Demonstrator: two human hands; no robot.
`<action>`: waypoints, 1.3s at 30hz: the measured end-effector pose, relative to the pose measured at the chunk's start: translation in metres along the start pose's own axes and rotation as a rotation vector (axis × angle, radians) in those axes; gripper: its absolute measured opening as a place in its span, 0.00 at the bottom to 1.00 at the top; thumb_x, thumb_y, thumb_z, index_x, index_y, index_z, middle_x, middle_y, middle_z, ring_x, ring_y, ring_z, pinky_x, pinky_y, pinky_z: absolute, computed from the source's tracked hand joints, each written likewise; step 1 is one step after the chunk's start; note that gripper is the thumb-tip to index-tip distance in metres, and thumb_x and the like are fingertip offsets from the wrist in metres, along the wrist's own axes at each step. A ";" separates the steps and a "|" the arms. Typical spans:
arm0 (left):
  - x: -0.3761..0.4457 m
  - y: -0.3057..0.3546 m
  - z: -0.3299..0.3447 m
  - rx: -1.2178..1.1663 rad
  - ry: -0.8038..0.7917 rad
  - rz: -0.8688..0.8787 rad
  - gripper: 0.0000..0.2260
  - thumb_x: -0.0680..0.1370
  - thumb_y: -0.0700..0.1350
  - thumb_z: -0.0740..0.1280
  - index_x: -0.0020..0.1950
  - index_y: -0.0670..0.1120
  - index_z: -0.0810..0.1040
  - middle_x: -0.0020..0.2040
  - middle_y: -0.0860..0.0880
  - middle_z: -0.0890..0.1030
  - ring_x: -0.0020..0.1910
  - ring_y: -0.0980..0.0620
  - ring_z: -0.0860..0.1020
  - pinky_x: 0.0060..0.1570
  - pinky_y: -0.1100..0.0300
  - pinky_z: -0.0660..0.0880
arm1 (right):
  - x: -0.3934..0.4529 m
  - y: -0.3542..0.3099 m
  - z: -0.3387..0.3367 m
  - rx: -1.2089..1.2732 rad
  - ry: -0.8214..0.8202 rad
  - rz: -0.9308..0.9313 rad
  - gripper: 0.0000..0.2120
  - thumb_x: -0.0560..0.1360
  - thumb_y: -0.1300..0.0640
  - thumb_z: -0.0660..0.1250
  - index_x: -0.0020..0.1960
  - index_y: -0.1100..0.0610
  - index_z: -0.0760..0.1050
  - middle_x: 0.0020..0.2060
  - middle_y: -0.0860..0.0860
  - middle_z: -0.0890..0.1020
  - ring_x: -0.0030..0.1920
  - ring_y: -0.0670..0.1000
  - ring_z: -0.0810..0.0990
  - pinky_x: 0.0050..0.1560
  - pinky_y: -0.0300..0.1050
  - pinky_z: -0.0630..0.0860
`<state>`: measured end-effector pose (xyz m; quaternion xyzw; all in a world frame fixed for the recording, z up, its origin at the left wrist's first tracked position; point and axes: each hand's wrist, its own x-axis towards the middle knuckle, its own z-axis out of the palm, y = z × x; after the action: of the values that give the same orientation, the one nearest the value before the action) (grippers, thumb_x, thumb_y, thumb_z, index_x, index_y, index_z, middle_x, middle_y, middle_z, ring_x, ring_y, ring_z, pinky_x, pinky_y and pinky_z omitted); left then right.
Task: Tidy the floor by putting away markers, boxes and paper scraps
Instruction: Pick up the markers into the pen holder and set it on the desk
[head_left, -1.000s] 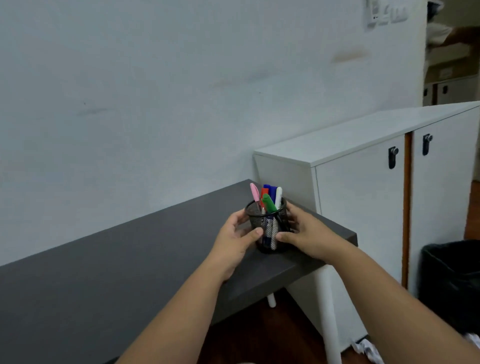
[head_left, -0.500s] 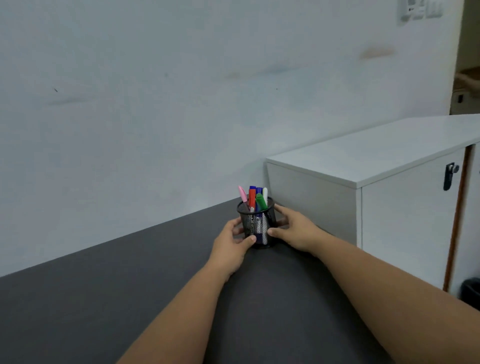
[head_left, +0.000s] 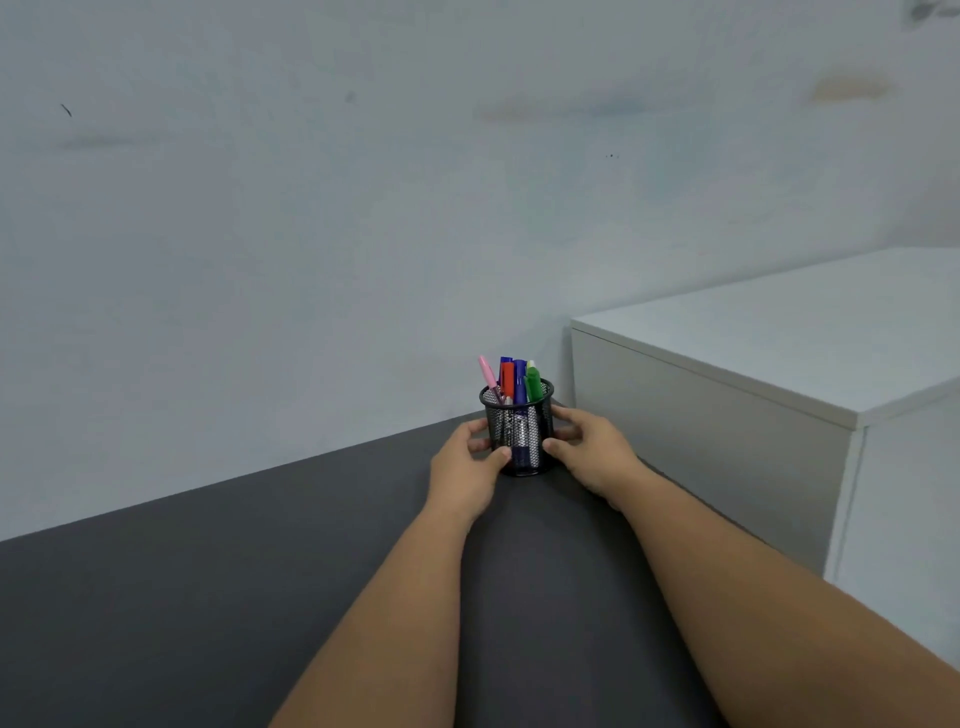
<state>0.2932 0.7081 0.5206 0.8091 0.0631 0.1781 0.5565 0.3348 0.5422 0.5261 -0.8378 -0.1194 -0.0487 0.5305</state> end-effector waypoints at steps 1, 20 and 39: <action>0.006 -0.001 0.001 -0.008 0.009 -0.005 0.20 0.75 0.42 0.72 0.66 0.51 0.75 0.57 0.51 0.82 0.54 0.55 0.80 0.58 0.60 0.73 | 0.005 -0.001 0.002 0.006 -0.021 0.001 0.29 0.74 0.59 0.70 0.73 0.48 0.67 0.56 0.51 0.83 0.55 0.49 0.81 0.60 0.43 0.73; 0.092 -0.013 0.015 0.009 0.075 -0.020 0.20 0.78 0.41 0.68 0.69 0.48 0.72 0.58 0.48 0.82 0.51 0.54 0.78 0.53 0.62 0.72 | 0.089 -0.002 0.039 -0.189 -0.028 -0.045 0.35 0.72 0.58 0.71 0.75 0.51 0.60 0.64 0.53 0.78 0.62 0.54 0.77 0.63 0.46 0.72; 0.096 -0.009 0.016 0.536 0.020 0.142 0.15 0.79 0.44 0.66 0.65 0.44 0.77 0.58 0.41 0.82 0.58 0.42 0.78 0.50 0.58 0.70 | 0.089 -0.004 0.039 -0.401 -0.053 -0.075 0.27 0.75 0.59 0.63 0.73 0.57 0.63 0.64 0.62 0.74 0.65 0.61 0.72 0.61 0.47 0.70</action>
<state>0.3891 0.7266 0.5279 0.9280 0.0564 0.2017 0.3080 0.4182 0.5920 0.5309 -0.9226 -0.1523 -0.0689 0.3477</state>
